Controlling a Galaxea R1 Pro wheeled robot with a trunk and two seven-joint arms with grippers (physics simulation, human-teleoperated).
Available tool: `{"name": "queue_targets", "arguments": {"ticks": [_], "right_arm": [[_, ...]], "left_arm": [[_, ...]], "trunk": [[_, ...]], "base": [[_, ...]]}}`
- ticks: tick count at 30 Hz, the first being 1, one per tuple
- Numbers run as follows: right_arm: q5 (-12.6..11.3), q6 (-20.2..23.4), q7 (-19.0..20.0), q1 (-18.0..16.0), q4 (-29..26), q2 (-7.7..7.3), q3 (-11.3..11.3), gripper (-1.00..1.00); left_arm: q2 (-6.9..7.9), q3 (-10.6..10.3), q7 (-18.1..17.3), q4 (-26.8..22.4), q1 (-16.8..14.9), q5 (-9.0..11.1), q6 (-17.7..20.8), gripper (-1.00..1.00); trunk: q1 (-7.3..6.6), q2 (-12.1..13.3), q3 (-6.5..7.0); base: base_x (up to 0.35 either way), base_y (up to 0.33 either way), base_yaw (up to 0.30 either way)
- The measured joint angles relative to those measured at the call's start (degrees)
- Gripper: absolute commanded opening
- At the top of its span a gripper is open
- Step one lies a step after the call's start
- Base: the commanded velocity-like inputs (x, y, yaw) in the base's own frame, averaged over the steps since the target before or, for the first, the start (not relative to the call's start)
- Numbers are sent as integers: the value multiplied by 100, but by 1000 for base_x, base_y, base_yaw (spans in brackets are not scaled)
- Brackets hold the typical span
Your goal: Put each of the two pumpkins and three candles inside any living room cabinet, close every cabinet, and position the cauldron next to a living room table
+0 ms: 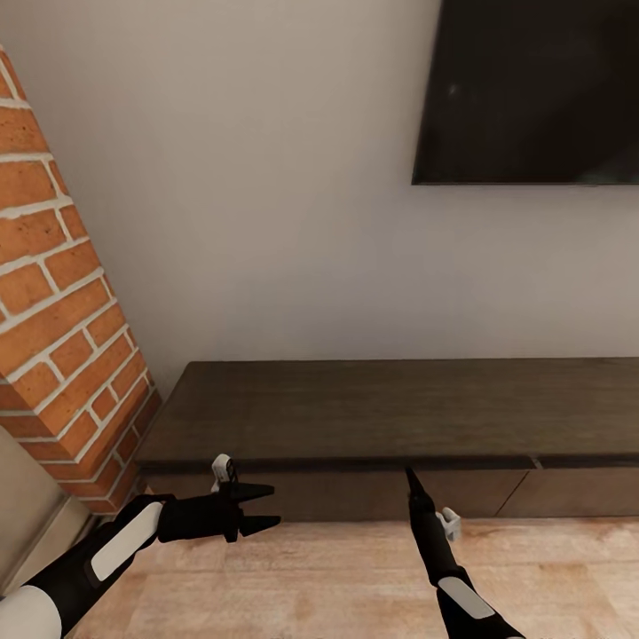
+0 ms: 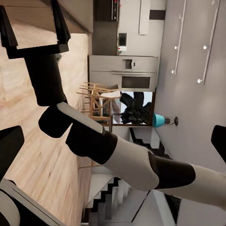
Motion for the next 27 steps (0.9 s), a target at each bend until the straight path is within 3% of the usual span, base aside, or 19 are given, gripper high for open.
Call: {"name": "queue_targets", "arguments": {"ticks": [5, 9, 19, 23, 27], "right_arm": [[2, 77, 129, 1, 9, -2, 1, 100], [4, 84, 142, 1, 11, -3, 1, 100], [7, 87, 152, 2, 5, -3, 1, 100], [18, 81, 169, 1, -3, -3, 2, 100], [24, 82, 441, 2, -1, -9, 11, 100]], "left_arm": [[0, 3, -2, -1, 0, 1, -1, 100], [0, 6, -1, -1, -1, 8, 0, 100], [0, -2, -7, -1, 0, 6, -1, 100], [0, 4, -8, -8, 1, 9, 0, 100], [0, 13, -9, -9, 2, 9, 0, 100]], "trunk": [[109, -199, -89], [110, -201, -90], [329, -600, -269], [330, -602, -269], [330, -602, -269]], "base": [[0, 0, 0], [0, 0, 0], [0, 0, 0], [0, 0, 0], [0, 0, 0]]}}
